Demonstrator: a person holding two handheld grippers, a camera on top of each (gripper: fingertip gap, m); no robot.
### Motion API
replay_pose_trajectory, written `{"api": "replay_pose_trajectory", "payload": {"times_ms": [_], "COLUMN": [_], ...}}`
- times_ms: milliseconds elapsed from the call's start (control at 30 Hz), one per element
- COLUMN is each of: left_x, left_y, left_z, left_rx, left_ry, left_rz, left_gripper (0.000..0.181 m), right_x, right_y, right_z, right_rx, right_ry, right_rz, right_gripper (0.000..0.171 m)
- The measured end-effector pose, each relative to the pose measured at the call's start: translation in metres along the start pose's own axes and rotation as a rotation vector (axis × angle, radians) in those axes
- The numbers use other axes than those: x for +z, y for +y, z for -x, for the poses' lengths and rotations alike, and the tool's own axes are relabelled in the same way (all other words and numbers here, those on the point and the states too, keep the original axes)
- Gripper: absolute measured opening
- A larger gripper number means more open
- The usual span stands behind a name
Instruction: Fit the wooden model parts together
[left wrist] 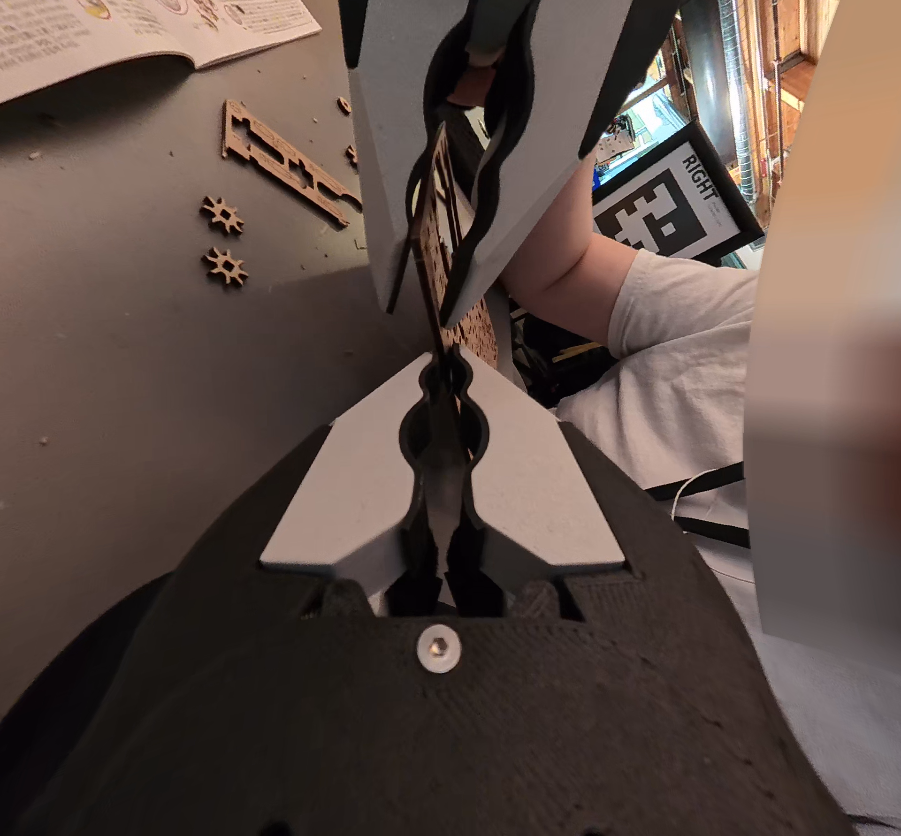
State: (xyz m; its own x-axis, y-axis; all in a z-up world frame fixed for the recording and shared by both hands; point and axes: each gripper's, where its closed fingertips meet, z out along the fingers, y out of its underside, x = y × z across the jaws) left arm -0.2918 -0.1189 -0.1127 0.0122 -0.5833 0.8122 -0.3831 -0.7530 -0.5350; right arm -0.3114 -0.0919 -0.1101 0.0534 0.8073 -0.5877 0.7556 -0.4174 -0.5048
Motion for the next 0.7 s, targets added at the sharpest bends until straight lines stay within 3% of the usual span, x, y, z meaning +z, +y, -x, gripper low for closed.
{"api": "replay_pose_trajectory", "payload": {"times_ms": [533,700], "left_x": [0.0005,-0.0001], "left_y": [0.0008,-0.0024], "left_z": [0.0079,-0.0004], "left_rx": [0.001,-0.003], "left_ry": [-0.059,0.014], "left_rz": [0.001,-0.011], "left_gripper": [0.002,0.001], "right_x": [0.0017,-0.0057], "right_y": [0.0041,-0.0001], "right_z": [-0.0089,-0.0034], "right_rx": [-0.017,-0.07], "right_ry": [0.09,0.087], "right_rz": [0.039,0.006], "right_gripper": [0.017,0.019]}}
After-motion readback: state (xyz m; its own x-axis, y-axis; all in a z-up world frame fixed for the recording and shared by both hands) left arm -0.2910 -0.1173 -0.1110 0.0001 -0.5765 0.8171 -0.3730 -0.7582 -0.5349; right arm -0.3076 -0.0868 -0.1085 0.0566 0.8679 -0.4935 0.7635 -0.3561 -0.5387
